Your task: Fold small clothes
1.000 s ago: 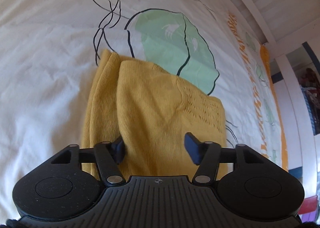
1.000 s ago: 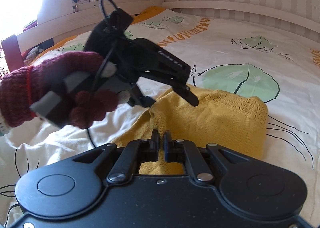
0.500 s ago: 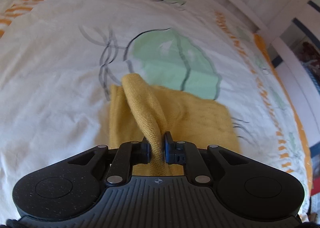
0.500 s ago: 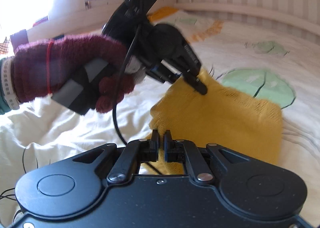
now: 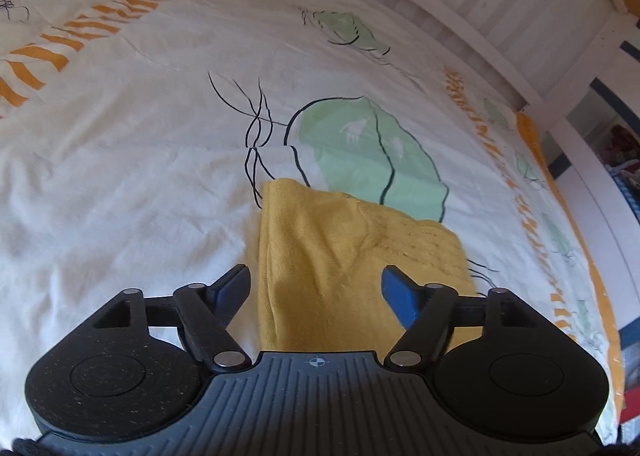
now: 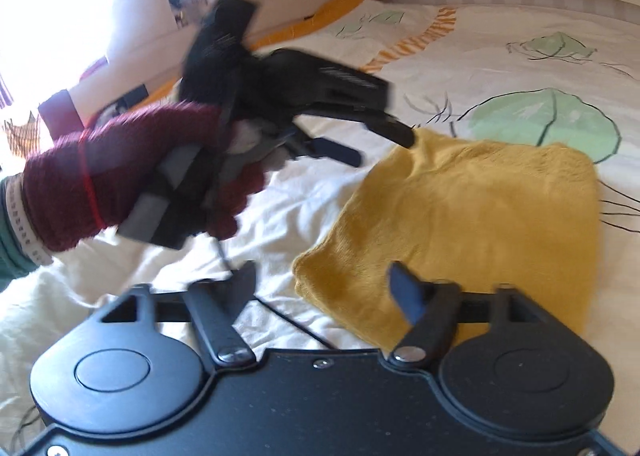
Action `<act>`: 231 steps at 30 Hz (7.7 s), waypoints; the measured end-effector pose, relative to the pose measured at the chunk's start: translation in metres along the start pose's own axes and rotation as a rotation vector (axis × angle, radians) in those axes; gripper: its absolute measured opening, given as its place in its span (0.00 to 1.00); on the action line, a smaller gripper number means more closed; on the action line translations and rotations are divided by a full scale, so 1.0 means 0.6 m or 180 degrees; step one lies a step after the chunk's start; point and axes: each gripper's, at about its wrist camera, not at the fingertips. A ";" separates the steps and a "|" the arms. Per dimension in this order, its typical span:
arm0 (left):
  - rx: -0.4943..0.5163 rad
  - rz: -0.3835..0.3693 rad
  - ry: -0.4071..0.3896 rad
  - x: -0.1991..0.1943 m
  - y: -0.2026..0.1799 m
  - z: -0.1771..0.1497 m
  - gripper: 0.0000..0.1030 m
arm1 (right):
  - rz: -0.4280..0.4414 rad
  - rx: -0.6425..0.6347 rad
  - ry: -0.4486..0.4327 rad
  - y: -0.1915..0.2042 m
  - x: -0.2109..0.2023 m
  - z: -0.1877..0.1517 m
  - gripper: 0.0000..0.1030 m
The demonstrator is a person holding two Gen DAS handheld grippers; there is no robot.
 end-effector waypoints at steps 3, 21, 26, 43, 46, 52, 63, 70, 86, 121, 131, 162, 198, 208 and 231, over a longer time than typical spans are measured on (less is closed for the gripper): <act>-0.0002 -0.0031 -0.0023 -0.029 -0.013 -0.019 0.76 | -0.0104 0.0103 -0.0011 -0.017 -0.027 -0.001 0.82; -0.0175 -0.0178 0.0357 -0.010 -0.012 -0.123 0.77 | -0.0135 0.1756 -0.0102 -0.247 -0.049 -0.006 0.98; -0.0281 -0.0246 0.0441 0.017 -0.003 -0.128 0.77 | -0.0094 0.1798 -0.0078 -0.283 -0.009 0.004 1.00; -0.0468 -0.0684 0.0528 0.087 -0.013 -0.115 0.82 | 0.0477 0.2136 -0.0192 -0.344 0.096 0.022 1.00; -0.0523 -0.0771 0.0521 0.076 -0.006 -0.124 0.80 | 0.0509 0.2167 -0.0210 -0.346 0.091 0.020 1.00; -0.0663 -0.0781 0.0591 0.064 0.008 -0.138 0.21 | 0.0329 0.2024 -0.0048 -0.337 0.087 0.018 0.66; -0.0906 -0.1134 0.0766 0.025 0.001 -0.159 0.10 | 0.0153 0.2084 0.0070 -0.307 0.021 0.010 0.38; -0.0665 -0.1248 0.0903 -0.021 -0.039 -0.209 0.10 | 0.0166 0.2088 0.0166 -0.255 -0.051 -0.036 0.37; -0.0072 -0.0772 0.0999 -0.035 -0.081 -0.321 0.24 | -0.0423 0.2084 0.0069 -0.216 -0.170 -0.145 0.36; 0.0124 -0.0850 0.1311 -0.064 -0.069 -0.321 0.49 | -0.0526 0.1713 0.0048 -0.160 -0.198 -0.164 0.74; 0.0277 -0.0874 0.1139 -0.127 -0.046 -0.340 0.50 | -0.0664 0.1080 0.0120 -0.088 -0.207 -0.123 0.78; 0.0458 -0.0133 0.0601 -0.111 -0.067 -0.295 0.51 | -0.0791 -0.0224 0.0132 0.079 -0.191 -0.098 0.12; 0.0883 -0.0045 0.0877 -0.074 -0.096 -0.272 0.51 | -0.1034 -0.0443 0.0074 0.070 -0.193 -0.098 0.09; 0.2319 -0.0209 0.1025 -0.097 -0.149 -0.331 0.51 | -0.0902 -0.0276 0.0074 0.061 -0.185 -0.105 0.09; 0.3457 -0.1141 0.1911 -0.073 -0.162 -0.354 0.50 | -0.0791 -0.0110 0.0075 0.045 -0.186 -0.108 0.10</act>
Point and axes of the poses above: each gripper's, at about its wrist camera, not at the fingertips, and x roughly the way its jaws point, y to its left, z to its top, and after that the axes turned 4 degrees about -x, right-handed
